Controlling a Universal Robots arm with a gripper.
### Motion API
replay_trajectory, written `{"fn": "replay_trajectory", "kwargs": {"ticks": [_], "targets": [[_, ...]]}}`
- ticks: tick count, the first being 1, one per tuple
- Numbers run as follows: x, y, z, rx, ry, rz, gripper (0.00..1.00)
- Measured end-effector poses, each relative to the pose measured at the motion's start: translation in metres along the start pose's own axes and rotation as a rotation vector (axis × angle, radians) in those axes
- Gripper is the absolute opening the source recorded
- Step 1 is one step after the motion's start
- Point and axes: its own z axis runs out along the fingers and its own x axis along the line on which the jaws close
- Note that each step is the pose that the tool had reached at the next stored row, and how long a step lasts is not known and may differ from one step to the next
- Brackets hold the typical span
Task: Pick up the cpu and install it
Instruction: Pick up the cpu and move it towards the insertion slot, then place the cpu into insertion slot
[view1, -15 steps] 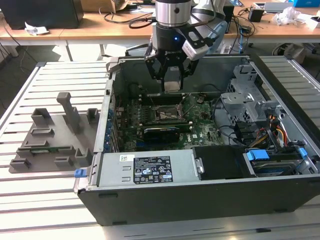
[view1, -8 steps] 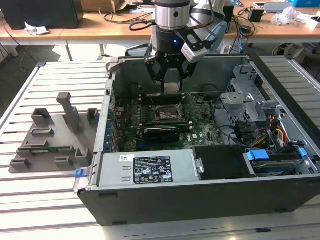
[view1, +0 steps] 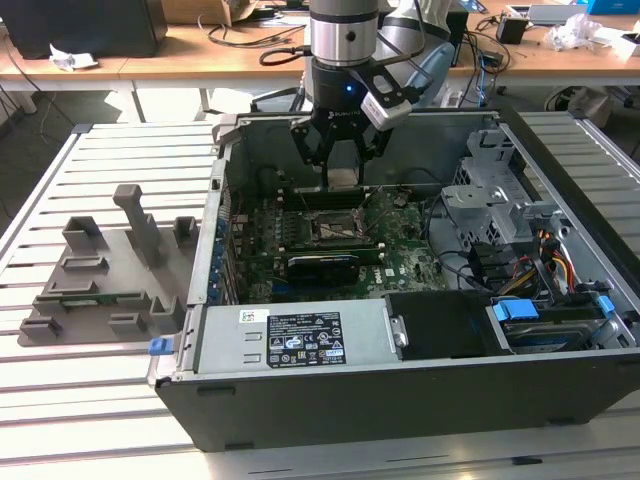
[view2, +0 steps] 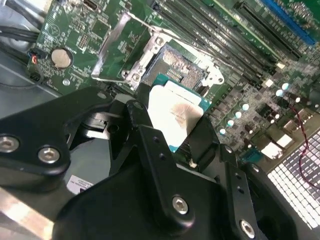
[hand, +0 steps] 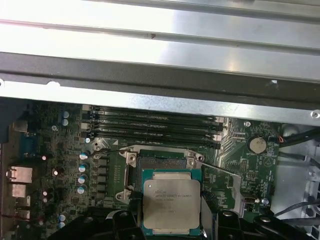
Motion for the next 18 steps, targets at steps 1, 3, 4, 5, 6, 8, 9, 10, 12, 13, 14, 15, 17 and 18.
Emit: {"fn": "replay_trajectory", "kwargs": {"ticks": [1,3,4,5,6,8,9,10,12,13,14,15,17,18], "targets": [[0.0,0.0,0.0002,0.0029,0.0003,0.0,0.55],[0.0,0.0,0.0001,0.0032,0.0004,0.0,0.55],[0.0001,0.0,0.0003,0.0031,0.0004,0.0,0.55],[0.0,0.0,0.0004,0.003,0.0003,0.0,0.55],[0.0001,0.0,0.0005,0.003,0.0003,0.0,0.55],[0.0001,0.0001,0.0007,0.003,0.0004,0.0,0.55],[0.0001,0.0001,0.0007,0.003,0.0003,0.0,0.55],[0.0001,0.0001,0.0008,0.003,0.0003,0.0,0.55],[0.0001,0.0001,0.0009,0.003,0.0003,0.0,0.55],[0.0001,0.0001,0.001,0.003,0.0003,0.0,0.55],[0.0001,0.0001,0.0011,0.003,0.0003,0.0,0.55],[0.0001,0.0001,0.0011,0.003,0.0004,0.0,0.55],[0.0001,0.0001,0.0012,0.003,0.0003,0.0,0.55],[0.0001,0.0001,0.0012,0.003,0.0003,0.0,0.55]]}}
